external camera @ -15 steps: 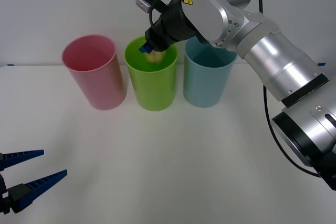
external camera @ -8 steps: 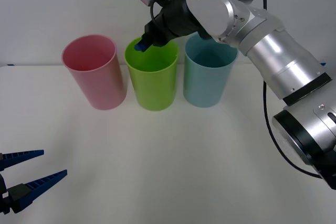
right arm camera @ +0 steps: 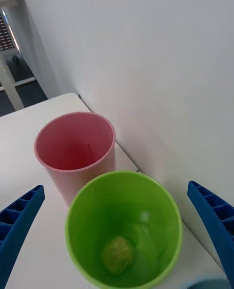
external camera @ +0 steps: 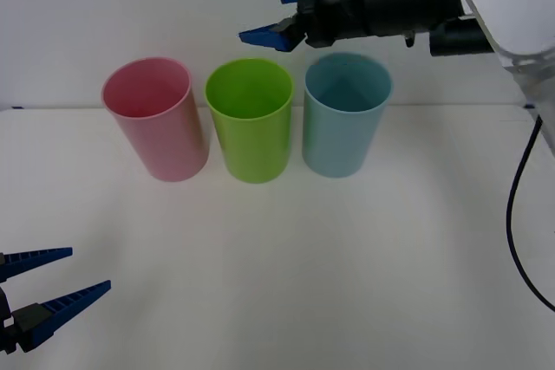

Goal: Put cans in the blue bin and PET bottles in the pink bin and trash in the green bin.

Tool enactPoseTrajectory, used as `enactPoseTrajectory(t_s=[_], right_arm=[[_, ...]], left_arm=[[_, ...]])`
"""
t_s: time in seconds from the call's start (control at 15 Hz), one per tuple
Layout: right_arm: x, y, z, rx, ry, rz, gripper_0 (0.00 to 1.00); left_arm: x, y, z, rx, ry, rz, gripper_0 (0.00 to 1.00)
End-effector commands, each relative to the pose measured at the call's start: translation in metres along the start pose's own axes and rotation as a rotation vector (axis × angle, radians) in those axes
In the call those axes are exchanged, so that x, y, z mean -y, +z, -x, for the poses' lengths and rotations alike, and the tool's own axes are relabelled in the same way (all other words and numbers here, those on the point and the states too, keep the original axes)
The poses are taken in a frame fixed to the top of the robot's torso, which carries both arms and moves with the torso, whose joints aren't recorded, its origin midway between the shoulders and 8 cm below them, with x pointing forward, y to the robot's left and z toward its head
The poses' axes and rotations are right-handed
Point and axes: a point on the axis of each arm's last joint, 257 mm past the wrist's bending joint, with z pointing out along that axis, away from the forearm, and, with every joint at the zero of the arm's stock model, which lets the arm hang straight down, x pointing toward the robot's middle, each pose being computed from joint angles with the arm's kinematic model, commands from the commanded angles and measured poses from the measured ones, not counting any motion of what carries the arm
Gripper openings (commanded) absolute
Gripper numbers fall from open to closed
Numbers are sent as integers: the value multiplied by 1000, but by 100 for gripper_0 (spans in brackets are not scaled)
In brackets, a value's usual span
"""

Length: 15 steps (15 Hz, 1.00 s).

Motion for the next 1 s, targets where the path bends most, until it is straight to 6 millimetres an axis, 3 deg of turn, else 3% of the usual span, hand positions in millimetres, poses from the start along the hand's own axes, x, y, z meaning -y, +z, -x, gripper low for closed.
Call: enactPoseTrajectory(t_s=[0.07, 0.4, 0.67, 1.0], right_arm=[[-25, -43, -24, 82, 1, 12, 100], [-56, -99, -98, 119, -17, -9, 100], [-75, -144, -167, 19, -62, -24, 100], [-101, -181, -234, -120, -34, -40, 100]], left_arm=[[0, 0, 0, 0, 0, 0, 100], [0, 0, 0, 0, 0, 0, 100], [0, 0, 0, 0, 0, 0, 100], [0, 0, 0, 0, 0, 0, 100]])
